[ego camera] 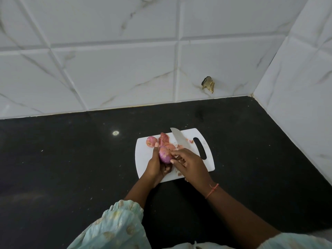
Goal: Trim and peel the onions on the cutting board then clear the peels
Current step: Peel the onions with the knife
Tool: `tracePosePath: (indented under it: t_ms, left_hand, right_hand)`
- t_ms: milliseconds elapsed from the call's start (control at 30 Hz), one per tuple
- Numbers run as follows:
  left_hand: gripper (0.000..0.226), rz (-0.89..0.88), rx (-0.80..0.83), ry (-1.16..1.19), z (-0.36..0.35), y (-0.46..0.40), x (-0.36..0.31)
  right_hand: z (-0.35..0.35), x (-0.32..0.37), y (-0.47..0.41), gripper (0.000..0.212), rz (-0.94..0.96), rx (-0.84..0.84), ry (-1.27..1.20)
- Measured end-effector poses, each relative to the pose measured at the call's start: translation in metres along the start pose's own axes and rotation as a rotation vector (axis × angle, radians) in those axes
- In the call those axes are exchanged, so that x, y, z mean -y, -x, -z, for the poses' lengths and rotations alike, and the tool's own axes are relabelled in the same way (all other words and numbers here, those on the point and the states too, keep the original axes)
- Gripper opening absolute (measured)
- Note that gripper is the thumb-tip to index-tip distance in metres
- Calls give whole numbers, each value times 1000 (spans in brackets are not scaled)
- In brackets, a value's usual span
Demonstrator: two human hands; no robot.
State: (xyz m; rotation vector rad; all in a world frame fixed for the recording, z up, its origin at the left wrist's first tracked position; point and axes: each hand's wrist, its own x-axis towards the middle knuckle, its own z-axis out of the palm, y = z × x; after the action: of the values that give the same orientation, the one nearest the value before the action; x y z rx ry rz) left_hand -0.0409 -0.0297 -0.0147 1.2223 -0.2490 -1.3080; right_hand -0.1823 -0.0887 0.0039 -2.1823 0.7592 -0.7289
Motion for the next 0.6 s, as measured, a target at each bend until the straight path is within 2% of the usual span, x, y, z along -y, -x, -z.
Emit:
tracePosePath:
  t_ms: [233, 467, 600]
  left_hand:
    - [69, 25, -5, -18, 0, 2, -1]
    - [68, 47, 5, -39, 3, 0, -2]
    - [66, 58, -11, -53, 2, -2, -1]
  right_hand:
    - [2, 2, -4, 12, 67, -25, 121]
    - [13, 9, -13, 6, 128, 145, 271]
    - [13, 10, -17, 4, 144, 174, 317]
